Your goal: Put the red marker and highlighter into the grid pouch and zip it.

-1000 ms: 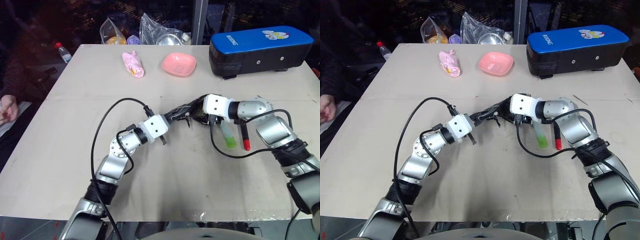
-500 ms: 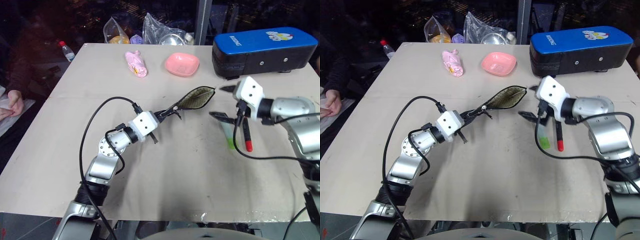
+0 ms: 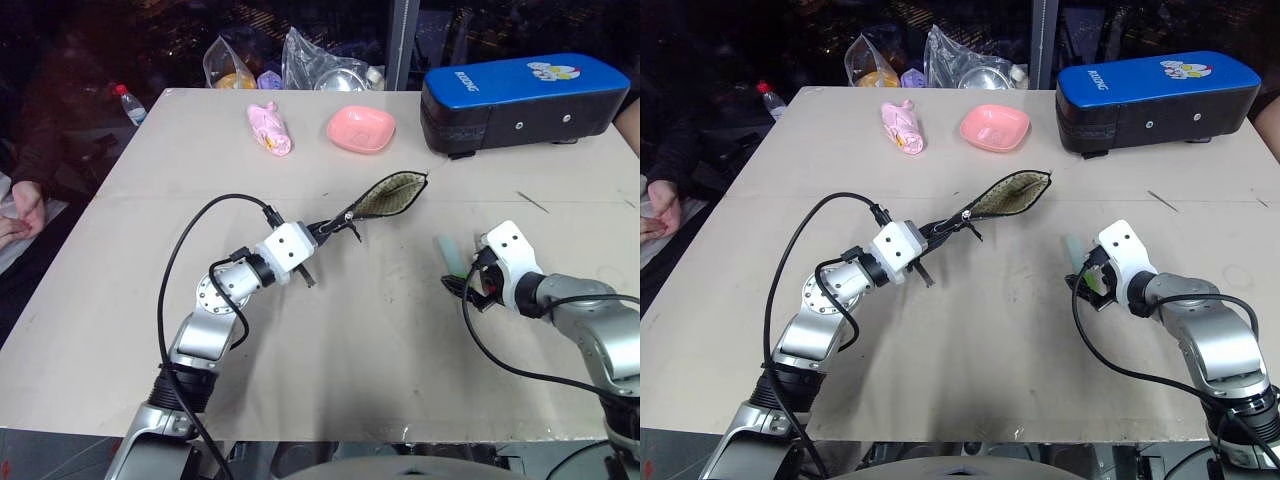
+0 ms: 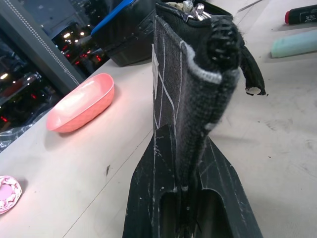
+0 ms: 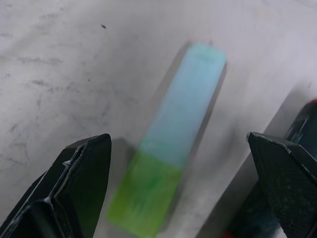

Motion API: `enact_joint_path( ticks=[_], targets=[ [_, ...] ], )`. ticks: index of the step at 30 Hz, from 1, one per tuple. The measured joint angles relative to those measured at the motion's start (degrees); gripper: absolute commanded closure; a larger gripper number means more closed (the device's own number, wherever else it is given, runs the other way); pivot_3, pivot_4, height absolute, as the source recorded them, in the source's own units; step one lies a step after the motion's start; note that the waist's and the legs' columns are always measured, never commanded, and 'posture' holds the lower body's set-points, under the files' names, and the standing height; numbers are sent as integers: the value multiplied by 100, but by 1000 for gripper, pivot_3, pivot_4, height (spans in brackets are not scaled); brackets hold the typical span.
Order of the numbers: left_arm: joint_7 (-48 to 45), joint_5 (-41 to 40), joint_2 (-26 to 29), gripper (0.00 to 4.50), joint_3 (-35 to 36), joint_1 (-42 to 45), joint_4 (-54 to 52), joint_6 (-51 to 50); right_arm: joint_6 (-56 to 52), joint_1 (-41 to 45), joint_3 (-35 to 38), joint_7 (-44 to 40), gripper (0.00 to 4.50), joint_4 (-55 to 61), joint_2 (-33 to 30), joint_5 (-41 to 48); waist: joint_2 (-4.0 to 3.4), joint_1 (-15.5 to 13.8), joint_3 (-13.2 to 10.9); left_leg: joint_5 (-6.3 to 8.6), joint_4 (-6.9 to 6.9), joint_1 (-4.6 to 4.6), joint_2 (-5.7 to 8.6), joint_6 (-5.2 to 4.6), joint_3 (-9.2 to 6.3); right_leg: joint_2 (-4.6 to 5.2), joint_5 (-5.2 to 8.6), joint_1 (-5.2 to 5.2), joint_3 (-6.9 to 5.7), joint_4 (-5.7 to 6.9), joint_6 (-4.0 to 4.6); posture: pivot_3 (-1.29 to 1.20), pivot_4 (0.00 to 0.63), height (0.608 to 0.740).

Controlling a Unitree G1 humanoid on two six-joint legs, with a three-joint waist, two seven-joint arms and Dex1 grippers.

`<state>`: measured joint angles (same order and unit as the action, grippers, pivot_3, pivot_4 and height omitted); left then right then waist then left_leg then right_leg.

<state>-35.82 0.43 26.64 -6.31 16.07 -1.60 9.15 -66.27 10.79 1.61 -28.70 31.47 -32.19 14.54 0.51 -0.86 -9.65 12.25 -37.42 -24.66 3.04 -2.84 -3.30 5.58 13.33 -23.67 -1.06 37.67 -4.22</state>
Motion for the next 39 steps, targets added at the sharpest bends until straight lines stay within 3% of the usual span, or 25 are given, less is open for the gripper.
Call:
enact_joint_path(
  ticks=[3, 8, 12, 17, 20, 23, 27, 33, 39],
  targets=[
    [0, 4, -14, 4500, -5, 0, -2, -5, -156, -99, 10, 108, 1274, 147, 83, 68, 0, 4, 0, 0, 0, 1, 1, 0, 2, -1, 0, 0, 2, 0, 0, 0, 150, 726],
    [0, 8, -67, 4500, -56, 0, -2, -9, -412, -192, -5, 165, 3642, 466, 75, 250, 0, 7, 0, 0, 0, 1, -1, 0, 0, -6, 0, 0, 1, 0, -1, 0, 150, 726],
    [0, 8, -79, 4500, -62, 10, -2, -8, -593, 209, 60, 86, 3727, 509, -143, 449, -1, 19, 0, 0, -1, 2, -3, -1, 2, -10, 1, 1, 3, 1, -1, 0, 150, 726],
    [0, 12, -107, 4500, -83, 19, -2, -12, -303, 935, 180, -514, 3727, 529, -1138, 713, -1, 7, -1, 0, -1, 0, -2, -1, 1, -9, 0, 2, -1, -4, -1, 0, 150, 726],
    [0, 19, -125, 4500, -95, 24, -2, -15, 521, 1204, 119, -1037, 3727, 362, -2021, 589, 0, 5, -1, 0, -1, -1, -2, -1, -1, -8, 1, 4, -5, -8, -1, 0, 150, 726],
    [1, 31, -143, 4500, -101, 34, -2, -19, 1540, 1389, -143, -1419, 3727, 73, -2452, 245, 0, 19, -1, 0, 0, 0, -5, -1, 4, -9, 1, 3, -2, -8, -2, 0, 150, 726],
    [-7, 53, -232, 4500, -166, 103, -2, -7, 3180, 2241, -1160, -2128, 3727, -526, -2807, -607, -2, 70, -2, 0, -1, 5, -10, 0, 15, -11, 1, 2, 3, -7, -2, 0, 150, 726],
    [-15, 97, -303, 4500, -329, 236, 51, 19, 4814, 3000, -2239, -2657, 3727, -1698, -2470, -1783, -1, 63, -4, -1, -1, 1, -7, 1, 18, -9, 0, 0, 9, -9, -2, 0, 150, 726],
    [-15, 165, -365, 4500, -367, 319, 77, 26, 6115, 3684, -2645, -2928, 3727, -2617, -1903, -2536, -1, 69, -5, -12, 0, 3, -8, 20, 15, -13, 0, -1, 10, -6, -2, 0, 150, 726]
  ],
)
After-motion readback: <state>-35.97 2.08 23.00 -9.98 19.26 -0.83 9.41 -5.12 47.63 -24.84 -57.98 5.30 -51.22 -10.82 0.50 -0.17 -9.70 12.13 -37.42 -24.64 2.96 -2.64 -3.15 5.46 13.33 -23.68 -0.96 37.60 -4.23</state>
